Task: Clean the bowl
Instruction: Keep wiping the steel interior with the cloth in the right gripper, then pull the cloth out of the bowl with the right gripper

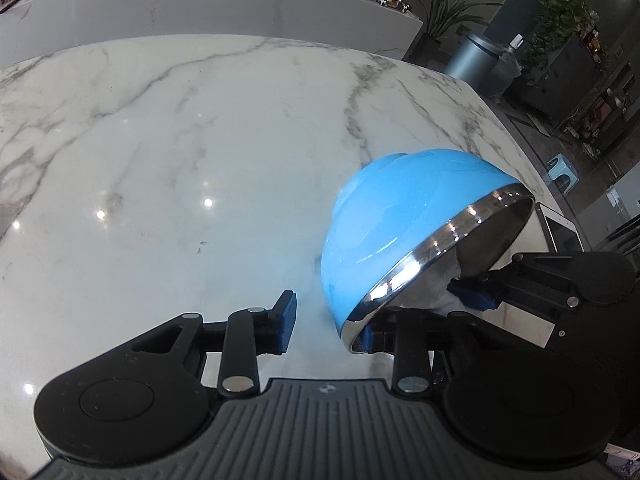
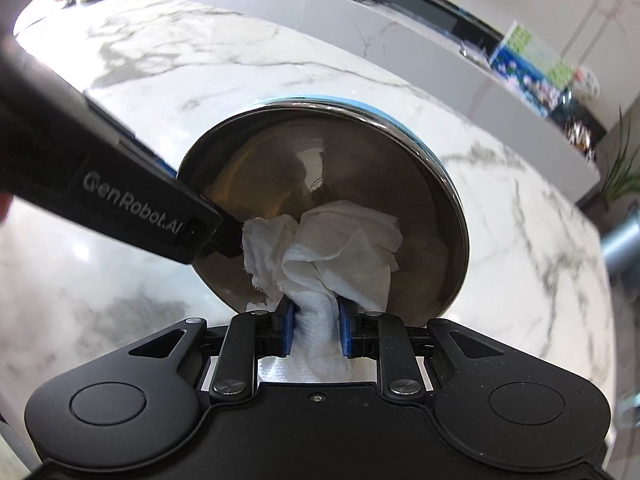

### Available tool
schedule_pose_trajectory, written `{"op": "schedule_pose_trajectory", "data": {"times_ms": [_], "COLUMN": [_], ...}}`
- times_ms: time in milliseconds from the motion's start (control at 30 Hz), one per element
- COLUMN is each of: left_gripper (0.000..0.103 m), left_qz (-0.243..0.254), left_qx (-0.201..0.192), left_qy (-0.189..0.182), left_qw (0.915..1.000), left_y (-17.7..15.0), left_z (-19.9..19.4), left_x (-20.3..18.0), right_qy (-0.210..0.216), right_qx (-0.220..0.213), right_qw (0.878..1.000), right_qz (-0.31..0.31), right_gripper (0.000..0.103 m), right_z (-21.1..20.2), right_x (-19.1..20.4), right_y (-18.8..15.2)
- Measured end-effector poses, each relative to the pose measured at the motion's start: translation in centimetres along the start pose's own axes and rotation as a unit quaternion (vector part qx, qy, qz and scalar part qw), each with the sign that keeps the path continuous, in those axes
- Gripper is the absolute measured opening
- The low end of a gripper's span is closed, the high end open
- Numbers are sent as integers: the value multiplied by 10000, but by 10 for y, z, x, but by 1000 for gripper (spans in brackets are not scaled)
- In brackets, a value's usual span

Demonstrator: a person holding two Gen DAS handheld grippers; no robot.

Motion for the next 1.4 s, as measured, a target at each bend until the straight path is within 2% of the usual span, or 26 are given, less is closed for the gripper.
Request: {"op": "schedule_pose_trajectory", "data": {"times_ms": [67, 200, 267, 433, 667, 800, 900, 1133, 1400], "left_gripper": [30, 27, 17, 15, 15, 15, 15, 15, 15], "left_qz": [-88, -298, -239, -92, 27, 21, 19, 22, 21], "left_qx": [-92, -173, -140, -52, -18, -75, -94, -81, 4], "left_qy": [-21, -121, -62, 47, 212, 272, 308, 310, 380], "left_qw": [9999, 9993, 9996, 9999, 9998, 9996, 9995, 9995, 9993], "left_y": [1, 2, 2, 0, -2, -2, -3, -3, -2], "left_z": [2, 4, 6, 6, 5, 1, 0, 0, -4], "left_x": [1, 5, 3, 0, -1, 1, 1, 3, 7], "right_qy": [252, 493, 482, 311, -300, -526, -429, 221, 433], "right_qx": [11, 19, -9, -39, -282, -459, -452, -596, -777], "right_qw": [9991, 9963, 9966, 9986, 9989, 9970, 9975, 9980, 9947], "right_qz": [351, 703, 667, 430, -213, -348, -333, 54, 506], "right_gripper": [20, 20, 20, 19, 18, 18, 18, 18, 18], "right_z": [0, -1, -3, -5, -13, -26, -29, -59, -99], "right_x": [-7, -14, -13, -6, 8, 10, 10, -2, -23], "right_y": [-1, -2, -2, -5, -5, -8, -10, -10, -17]}}
Point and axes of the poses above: each gripper's, at about its wrist camera, not at the fingertips, and z roughly the way its jaws point, x to its left, y to its top, the point moved 2 cm from there along z, roughly the way its jaws point, and after that the axes turned 2 degrees about x, right-handed, at the moved point
